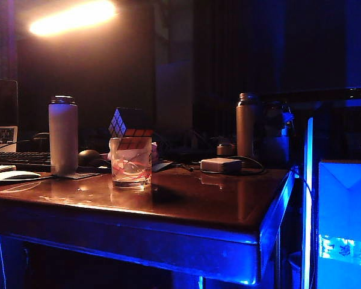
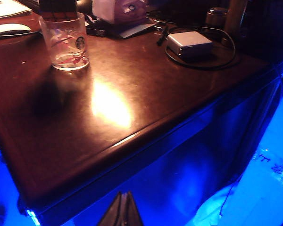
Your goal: Stack the Rubik's Cube on top of the glass cup.
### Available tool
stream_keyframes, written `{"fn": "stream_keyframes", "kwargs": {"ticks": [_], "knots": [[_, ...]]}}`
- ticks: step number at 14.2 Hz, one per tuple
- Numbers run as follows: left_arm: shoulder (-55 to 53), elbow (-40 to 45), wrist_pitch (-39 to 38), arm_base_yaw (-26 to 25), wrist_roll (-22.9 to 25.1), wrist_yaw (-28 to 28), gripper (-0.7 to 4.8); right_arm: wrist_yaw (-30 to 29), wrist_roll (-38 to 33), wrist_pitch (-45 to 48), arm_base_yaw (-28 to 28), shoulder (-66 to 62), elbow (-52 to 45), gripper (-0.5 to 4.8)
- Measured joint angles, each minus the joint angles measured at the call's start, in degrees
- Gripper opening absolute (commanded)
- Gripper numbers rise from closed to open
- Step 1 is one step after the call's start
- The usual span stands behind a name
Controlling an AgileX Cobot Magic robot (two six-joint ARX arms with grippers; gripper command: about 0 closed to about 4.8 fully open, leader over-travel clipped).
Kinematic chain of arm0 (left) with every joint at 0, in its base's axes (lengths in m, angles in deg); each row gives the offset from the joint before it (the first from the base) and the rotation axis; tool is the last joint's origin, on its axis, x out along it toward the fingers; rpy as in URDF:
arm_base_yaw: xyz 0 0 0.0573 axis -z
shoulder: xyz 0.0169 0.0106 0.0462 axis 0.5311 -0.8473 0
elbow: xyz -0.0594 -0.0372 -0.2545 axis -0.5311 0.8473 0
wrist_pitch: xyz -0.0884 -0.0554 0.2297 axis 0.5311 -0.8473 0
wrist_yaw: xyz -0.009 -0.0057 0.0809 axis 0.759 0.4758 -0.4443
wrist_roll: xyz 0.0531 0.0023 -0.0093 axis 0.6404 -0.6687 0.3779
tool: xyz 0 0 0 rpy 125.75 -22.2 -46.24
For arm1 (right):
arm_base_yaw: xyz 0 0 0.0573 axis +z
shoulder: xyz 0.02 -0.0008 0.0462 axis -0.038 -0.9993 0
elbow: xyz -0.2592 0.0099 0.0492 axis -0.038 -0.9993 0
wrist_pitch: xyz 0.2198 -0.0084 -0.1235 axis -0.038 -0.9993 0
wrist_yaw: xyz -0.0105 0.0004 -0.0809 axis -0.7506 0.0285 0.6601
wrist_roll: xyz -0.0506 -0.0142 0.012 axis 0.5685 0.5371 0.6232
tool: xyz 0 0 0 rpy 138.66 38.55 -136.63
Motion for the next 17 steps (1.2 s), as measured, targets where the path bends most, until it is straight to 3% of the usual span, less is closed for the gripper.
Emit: {"fn": "stream_keyframes", "kwargs": {"ticks": [11, 14, 17], "knots": [[0.0, 0.0, 0.0, 0.0, 0.1, 0.0, -0.02, -1.2, -0.2, 0.0, -0.9, 0.0, 0.0, -0.05], [0.0, 0.0, 0.0, 0.0, 0.1, 0.0, -0.02, -1.2, -0.2, 0.0, -7.0, 0.0, 0.0, -0.05], [0.0, 0.0, 0.0, 0.0, 0.1, 0.0, -0.02, -1.1, -0.2, 0.0, -16.4, 0.0, 0.0, -0.05]]}}
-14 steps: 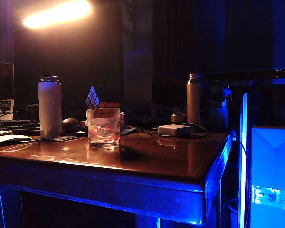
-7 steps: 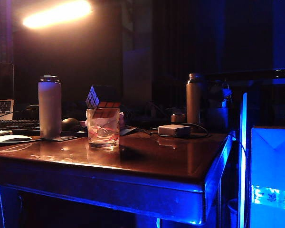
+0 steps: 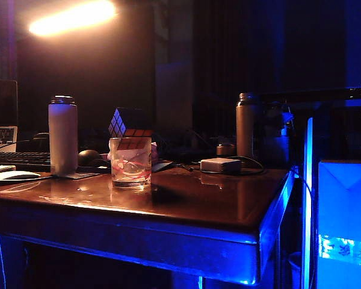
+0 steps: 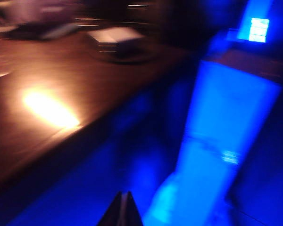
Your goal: Stack the Rubik's Cube on top of the glass cup.
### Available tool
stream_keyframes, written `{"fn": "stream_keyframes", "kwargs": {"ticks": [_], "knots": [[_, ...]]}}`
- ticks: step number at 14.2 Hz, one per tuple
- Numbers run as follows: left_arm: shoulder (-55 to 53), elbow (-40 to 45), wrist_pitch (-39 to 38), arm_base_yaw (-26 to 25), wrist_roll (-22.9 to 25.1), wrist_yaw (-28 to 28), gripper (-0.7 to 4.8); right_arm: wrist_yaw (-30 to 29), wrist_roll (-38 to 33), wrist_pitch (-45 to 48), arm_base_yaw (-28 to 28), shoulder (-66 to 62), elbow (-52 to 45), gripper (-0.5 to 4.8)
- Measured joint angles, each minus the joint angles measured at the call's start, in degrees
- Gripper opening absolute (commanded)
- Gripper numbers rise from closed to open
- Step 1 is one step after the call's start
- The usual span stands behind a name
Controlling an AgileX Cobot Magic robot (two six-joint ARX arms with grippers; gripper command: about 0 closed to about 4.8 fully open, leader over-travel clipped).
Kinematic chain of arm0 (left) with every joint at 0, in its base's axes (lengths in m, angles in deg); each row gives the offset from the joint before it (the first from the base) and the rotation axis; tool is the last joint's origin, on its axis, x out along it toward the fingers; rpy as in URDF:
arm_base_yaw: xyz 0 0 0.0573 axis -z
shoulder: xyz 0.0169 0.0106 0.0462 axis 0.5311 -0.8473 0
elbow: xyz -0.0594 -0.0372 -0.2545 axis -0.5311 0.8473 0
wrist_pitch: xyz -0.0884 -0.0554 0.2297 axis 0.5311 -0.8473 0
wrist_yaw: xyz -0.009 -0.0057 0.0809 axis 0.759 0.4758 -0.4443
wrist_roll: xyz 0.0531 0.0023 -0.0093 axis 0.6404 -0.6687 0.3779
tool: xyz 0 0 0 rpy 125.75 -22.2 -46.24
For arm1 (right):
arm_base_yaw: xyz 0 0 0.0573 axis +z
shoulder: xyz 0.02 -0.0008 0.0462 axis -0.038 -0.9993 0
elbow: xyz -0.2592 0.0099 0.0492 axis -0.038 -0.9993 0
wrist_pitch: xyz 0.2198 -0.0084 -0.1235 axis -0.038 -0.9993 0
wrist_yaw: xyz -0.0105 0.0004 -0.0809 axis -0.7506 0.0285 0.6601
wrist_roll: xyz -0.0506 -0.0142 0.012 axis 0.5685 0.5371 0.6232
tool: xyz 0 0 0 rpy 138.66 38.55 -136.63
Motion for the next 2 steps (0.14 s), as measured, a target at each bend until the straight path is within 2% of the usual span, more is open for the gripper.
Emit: {"fn": "stream_keyframes", "kwargs": {"ticks": [2], "knots": [[0.0, 0.0, 0.0, 0.0, 0.0, 0.0, -0.02, 0.3, 0.0, 0.7, -1.7, 0.0, -0.2, -0.05]]}}
